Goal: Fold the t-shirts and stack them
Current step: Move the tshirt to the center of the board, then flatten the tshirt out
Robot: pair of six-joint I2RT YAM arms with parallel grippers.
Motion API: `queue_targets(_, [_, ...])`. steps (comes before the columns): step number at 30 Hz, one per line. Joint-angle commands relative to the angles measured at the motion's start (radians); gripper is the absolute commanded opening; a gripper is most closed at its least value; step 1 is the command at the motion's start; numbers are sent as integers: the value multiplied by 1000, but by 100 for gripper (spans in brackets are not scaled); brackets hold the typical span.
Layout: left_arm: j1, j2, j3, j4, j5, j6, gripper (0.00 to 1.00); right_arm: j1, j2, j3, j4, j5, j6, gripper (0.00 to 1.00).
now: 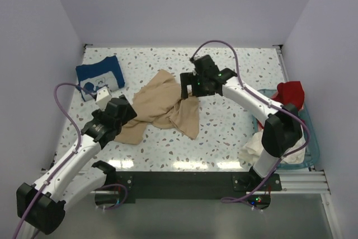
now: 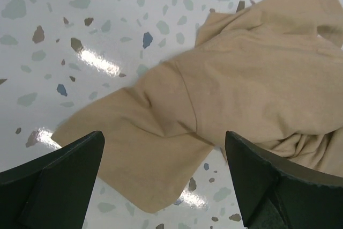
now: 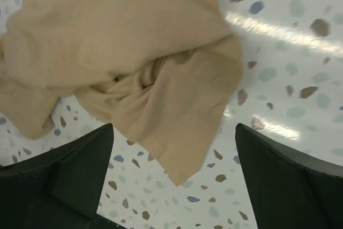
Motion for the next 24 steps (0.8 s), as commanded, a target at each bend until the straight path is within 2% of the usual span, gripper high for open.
queue_targets(1, [20,20,-62,20,43,-80,100,82,-11,-24,51,-71,49,99])
queue_targets(4, [106,26,-130,62,144,-68,100,124,36,-62,13,-59,73,98])
queue_targets(8, [161,14,-189,108,258,-13,98,134,61,-128,-39,-49,120,93])
queue_targets(10, [161,6,-209,134,293,9,94,137,53,-157,-53,-42,138,93])
queue_targets(18, [161,87,-266,143,318,6,93,142,36,-292,-93,-6,159,89])
queue_targets(24, [161,102,-303,243,382,32,89,144,55,-354,-48,-29,178,83])
